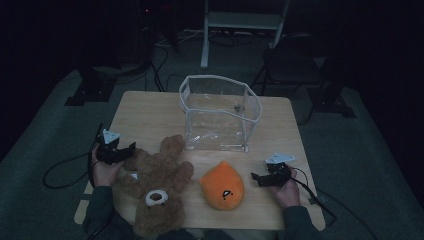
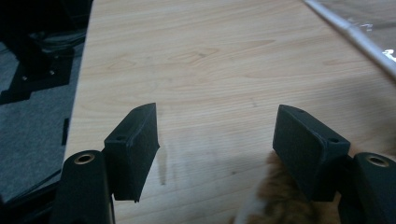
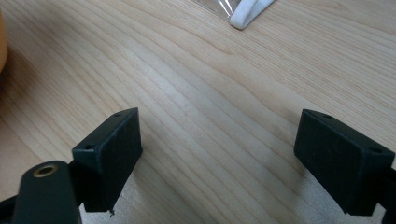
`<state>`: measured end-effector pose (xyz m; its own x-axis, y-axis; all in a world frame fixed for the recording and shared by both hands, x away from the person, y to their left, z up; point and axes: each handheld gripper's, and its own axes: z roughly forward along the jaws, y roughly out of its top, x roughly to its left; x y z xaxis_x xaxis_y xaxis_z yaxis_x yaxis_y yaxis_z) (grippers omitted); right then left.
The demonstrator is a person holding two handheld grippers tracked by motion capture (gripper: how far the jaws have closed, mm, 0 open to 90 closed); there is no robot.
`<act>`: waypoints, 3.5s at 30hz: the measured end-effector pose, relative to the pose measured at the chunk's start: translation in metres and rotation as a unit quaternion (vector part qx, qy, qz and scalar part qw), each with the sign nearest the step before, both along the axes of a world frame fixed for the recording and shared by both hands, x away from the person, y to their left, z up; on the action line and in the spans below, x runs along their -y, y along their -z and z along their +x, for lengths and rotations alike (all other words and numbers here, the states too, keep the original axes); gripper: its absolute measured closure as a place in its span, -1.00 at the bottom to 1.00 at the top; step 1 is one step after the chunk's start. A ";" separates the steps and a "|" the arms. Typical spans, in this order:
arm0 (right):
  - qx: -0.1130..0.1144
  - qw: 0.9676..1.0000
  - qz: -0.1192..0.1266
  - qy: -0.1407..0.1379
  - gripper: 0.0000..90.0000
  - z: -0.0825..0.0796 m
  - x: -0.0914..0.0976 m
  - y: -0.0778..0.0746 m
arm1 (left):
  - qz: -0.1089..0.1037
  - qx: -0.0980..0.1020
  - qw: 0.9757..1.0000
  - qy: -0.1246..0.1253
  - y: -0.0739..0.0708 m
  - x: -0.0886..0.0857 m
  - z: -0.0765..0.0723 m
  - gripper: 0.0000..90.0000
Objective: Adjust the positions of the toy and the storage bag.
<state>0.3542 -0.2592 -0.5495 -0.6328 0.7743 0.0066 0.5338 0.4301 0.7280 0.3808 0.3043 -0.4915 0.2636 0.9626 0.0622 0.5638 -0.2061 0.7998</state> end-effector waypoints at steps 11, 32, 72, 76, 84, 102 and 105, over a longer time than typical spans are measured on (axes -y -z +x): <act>0.000 1.000 0.000 0.001 -0.68 0.000 0.000 0.000 | -0.002 0.019 0.997 0.074 -0.028 0.028 -0.001 -0.31; 0.000 1.000 0.000 0.002 -0.68 0.000 0.000 0.000 | 0.026 -0.031 0.968 0.246 -0.039 0.108 0.034 -0.56; 0.000 1.000 0.000 0.002 -0.68 0.000 0.000 0.000 | 0.076 -0.051 0.991 0.100 -0.038 0.044 0.062 0.72; 0.000 1.000 0.000 0.002 -0.68 0.000 0.000 0.000 | 0.086 -0.054 0.992 0.077 -0.037 0.027 0.053 0.72; 0.000 1.000 0.000 0.002 -0.68 0.000 0.000 0.000 | 0.093 -0.060 0.993 0.050 -0.030 0.009 0.033 0.71; 0.001 1.000 -0.001 0.002 -0.68 0.000 0.000 0.000 | 0.041 0.007 0.989 0.139 -0.070 0.070 0.030 0.03; 0.001 1.000 -0.001 0.001 -0.68 0.000 0.000 0.000 | 0.037 0.011 0.986 0.159 -0.072 0.086 0.032 0.03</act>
<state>0.3541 -0.2593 -0.5495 -0.6305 0.7761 0.0038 0.5338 0.4301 0.7281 0.4131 0.2180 -0.4192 0.5501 0.8237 0.1378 0.4438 -0.4281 0.7873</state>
